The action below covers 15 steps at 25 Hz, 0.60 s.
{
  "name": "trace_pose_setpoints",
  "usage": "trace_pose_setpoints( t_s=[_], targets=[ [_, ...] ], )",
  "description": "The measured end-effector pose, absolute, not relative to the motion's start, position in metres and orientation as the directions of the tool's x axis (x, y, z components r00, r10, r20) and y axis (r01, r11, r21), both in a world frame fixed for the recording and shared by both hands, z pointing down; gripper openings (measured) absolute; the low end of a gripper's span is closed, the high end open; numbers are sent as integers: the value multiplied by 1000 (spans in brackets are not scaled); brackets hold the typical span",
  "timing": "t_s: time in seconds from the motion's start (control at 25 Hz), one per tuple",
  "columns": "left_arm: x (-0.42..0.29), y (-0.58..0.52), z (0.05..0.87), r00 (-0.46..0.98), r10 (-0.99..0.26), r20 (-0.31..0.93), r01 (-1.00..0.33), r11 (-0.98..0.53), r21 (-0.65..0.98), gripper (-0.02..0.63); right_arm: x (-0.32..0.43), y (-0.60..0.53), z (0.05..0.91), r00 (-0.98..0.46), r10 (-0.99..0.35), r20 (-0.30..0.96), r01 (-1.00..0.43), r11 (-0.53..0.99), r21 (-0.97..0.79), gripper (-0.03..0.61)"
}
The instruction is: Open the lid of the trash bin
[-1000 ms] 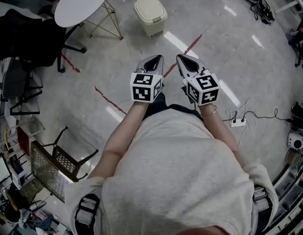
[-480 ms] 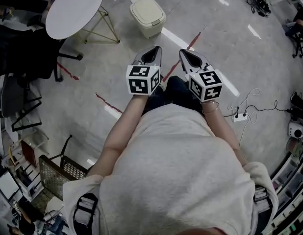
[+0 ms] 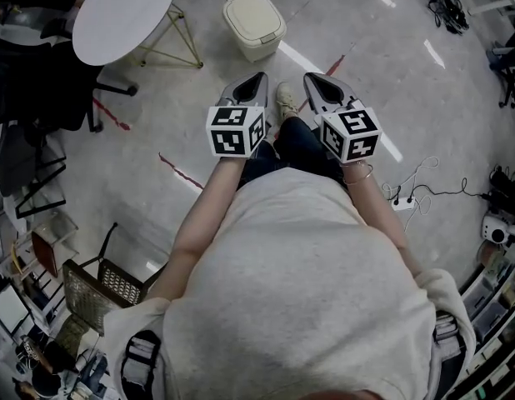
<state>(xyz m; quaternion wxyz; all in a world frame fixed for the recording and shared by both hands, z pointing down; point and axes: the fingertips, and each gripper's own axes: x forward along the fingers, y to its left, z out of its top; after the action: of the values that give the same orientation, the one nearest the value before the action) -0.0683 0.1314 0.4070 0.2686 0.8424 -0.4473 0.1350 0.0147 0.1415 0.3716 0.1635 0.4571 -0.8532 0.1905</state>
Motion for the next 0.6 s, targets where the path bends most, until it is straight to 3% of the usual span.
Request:
trace_pose_setpoints(
  t_s=[0.6],
  targets=[
    [-41,-19,439,461,-703,542,-885,-320,338,9,43,-28,395,-633,-601,489,-757,614,-224,8]
  ],
)
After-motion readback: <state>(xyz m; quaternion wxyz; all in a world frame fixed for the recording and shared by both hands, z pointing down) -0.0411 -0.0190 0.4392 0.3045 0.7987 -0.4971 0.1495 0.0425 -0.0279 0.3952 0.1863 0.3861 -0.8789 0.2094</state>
